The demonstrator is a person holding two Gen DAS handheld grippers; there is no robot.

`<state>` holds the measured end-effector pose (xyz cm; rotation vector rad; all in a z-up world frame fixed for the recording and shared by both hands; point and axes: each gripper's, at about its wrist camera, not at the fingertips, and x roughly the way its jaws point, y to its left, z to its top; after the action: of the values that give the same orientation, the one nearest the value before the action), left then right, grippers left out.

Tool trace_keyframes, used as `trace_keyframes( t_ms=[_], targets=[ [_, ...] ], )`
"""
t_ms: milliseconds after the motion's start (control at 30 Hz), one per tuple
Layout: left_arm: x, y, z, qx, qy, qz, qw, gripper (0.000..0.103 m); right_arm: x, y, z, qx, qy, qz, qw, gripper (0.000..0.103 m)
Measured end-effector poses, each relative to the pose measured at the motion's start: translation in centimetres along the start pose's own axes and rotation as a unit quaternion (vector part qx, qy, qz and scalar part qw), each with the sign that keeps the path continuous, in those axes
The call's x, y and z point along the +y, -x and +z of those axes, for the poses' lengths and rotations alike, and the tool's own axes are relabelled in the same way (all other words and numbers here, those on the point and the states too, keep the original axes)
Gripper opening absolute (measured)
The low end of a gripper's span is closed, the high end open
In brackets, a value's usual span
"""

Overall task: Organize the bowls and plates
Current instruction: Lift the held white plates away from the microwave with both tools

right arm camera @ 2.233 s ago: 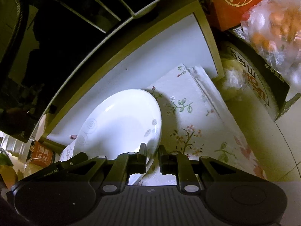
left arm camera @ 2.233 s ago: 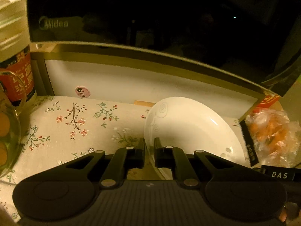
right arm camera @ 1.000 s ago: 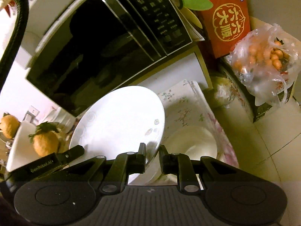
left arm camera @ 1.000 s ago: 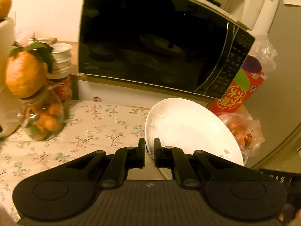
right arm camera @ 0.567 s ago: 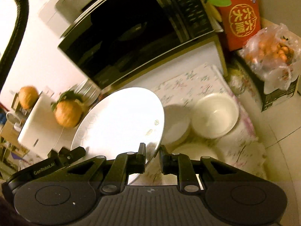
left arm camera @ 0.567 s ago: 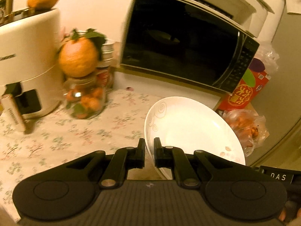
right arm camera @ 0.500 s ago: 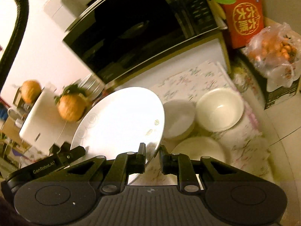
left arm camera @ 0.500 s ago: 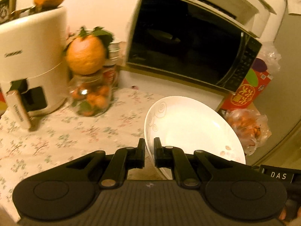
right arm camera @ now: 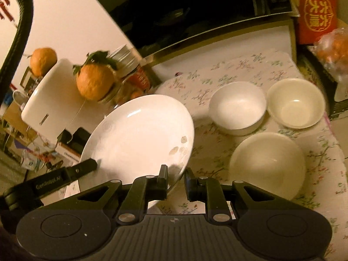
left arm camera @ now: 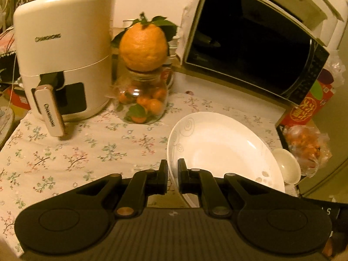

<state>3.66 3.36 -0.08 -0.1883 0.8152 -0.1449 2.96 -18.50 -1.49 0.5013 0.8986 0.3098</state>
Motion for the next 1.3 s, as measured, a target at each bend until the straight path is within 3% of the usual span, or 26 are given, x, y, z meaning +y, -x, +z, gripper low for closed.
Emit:
trace_keyframes(
  t_ms=[1300],
  targets=[
    [6.6, 2.0, -5.7, 0.06, 0.027, 0.027, 0.9974, 0.008, 4.6, -2.9, -6.2, 0.082, 0.071, 0.012, 0.994, 0.017]
  ],
)
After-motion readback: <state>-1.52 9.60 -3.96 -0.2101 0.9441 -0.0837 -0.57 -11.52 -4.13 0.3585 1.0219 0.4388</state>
